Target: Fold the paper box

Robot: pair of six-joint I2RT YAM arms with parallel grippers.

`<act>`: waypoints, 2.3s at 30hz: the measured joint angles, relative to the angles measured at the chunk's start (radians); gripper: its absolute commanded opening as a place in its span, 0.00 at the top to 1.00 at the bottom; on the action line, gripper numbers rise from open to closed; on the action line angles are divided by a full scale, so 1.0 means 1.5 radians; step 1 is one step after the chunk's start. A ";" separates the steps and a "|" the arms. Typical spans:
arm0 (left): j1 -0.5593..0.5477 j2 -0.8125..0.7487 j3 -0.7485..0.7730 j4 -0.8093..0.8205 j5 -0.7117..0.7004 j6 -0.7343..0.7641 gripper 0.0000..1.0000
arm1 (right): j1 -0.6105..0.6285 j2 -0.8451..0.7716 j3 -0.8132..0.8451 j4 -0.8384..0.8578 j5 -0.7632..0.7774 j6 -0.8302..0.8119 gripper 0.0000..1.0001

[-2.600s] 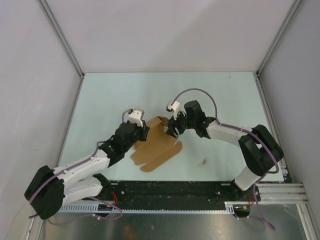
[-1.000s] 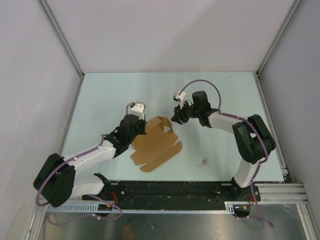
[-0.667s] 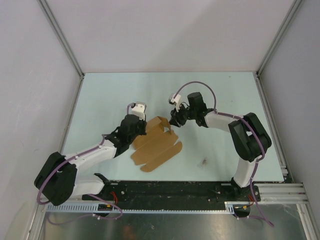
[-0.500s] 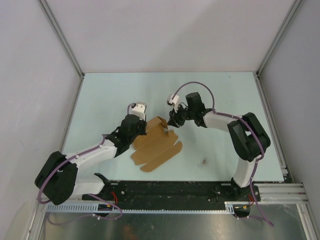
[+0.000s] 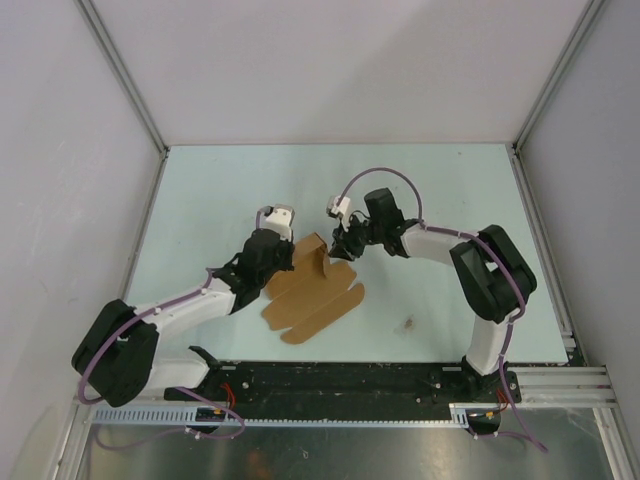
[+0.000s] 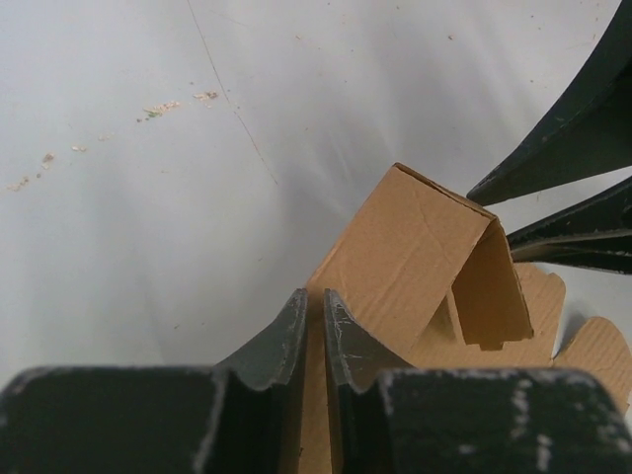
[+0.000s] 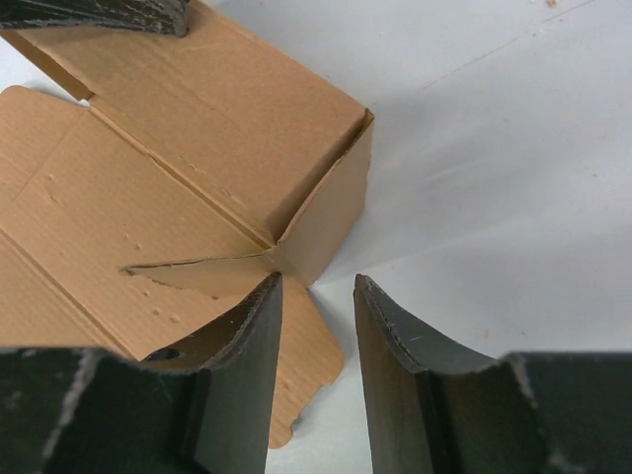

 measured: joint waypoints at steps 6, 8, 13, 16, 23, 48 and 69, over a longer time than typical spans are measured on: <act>0.000 0.004 0.000 0.005 0.006 0.000 0.84 | 0.008 0.005 0.001 -0.002 -0.008 -0.002 0.58; 0.000 0.004 0.000 0.005 0.008 0.000 0.85 | 0.010 0.005 0.001 -0.002 -0.009 -0.002 0.58; 0.000 0.005 0.000 0.005 0.010 0.000 0.85 | 0.021 0.009 0.003 0.004 -0.011 -0.002 0.56; 0.000 0.007 0.000 0.007 0.010 0.000 0.85 | 0.029 0.017 0.004 0.010 -0.011 -0.002 0.56; 0.000 0.007 0.000 0.009 0.010 0.000 0.85 | 0.038 0.033 0.005 0.028 -0.009 0.006 0.56; 0.000 0.010 0.000 0.015 0.015 0.000 0.85 | 0.064 0.076 0.007 0.142 0.032 0.067 0.55; 0.000 0.008 0.000 0.022 0.054 -0.003 0.85 | 0.099 0.083 0.007 0.194 0.127 0.133 0.94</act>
